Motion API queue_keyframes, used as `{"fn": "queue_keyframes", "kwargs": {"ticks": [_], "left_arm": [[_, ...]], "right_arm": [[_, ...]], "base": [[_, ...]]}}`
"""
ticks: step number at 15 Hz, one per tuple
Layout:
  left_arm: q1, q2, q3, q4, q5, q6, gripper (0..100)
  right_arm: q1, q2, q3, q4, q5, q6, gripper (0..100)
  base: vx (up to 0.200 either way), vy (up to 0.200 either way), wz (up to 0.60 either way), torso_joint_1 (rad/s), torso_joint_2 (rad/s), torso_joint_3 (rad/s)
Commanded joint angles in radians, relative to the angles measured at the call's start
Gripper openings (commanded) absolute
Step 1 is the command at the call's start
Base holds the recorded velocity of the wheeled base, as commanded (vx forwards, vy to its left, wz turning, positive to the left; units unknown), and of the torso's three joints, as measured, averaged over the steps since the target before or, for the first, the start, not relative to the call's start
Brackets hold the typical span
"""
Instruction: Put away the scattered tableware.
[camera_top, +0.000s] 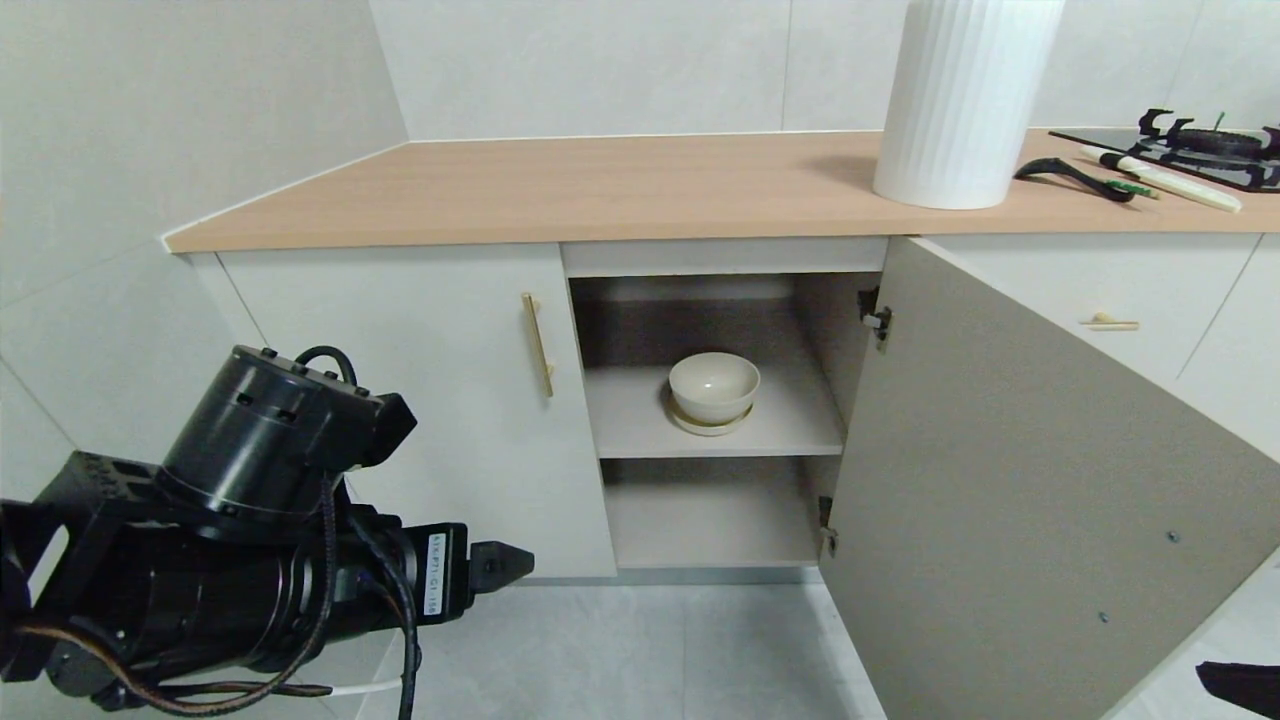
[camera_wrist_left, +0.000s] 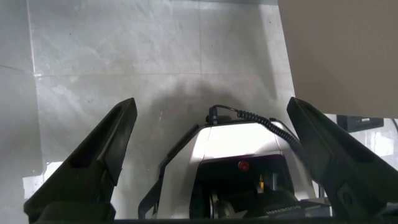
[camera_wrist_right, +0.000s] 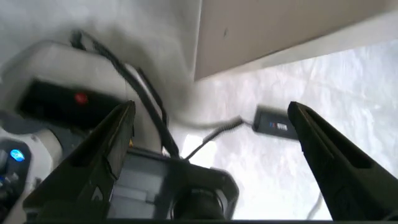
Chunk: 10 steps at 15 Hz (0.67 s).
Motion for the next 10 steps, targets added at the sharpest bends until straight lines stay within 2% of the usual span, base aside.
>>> {"fn": "queue_keyframes", "kwargs": {"ticks": [1,3,6,10], "left_arm": [[0.0,0.002,0.0,0.0,0.001,-0.001,100],[0.0,0.002,0.0,0.0,0.001,-0.001,100],[0.0,0.002,0.0,0.0,-0.001,-0.001,100],[0.0,0.002,0.0,0.0,-0.001,-0.001,100]], "right_arm": [[-0.026,-0.044,-0.022,0.015,-0.001,-0.012,100],[-0.069,-0.048,-0.031,0.05,-0.002,-0.051,100],[-0.187,-0.013,-0.028,0.094,-0.005,-0.1,100],[-0.43,0.076,-0.027,0.048,-0.005,-0.166,100]], "base": [[0.0,0.0,0.0,0.0,0.0,0.0],[0.0,0.0,0.0,0.0,0.0,0.0],[0.0,0.0,0.0,0.0,0.0,0.0],[0.0,0.0,0.0,0.0,0.0,0.0]]}}
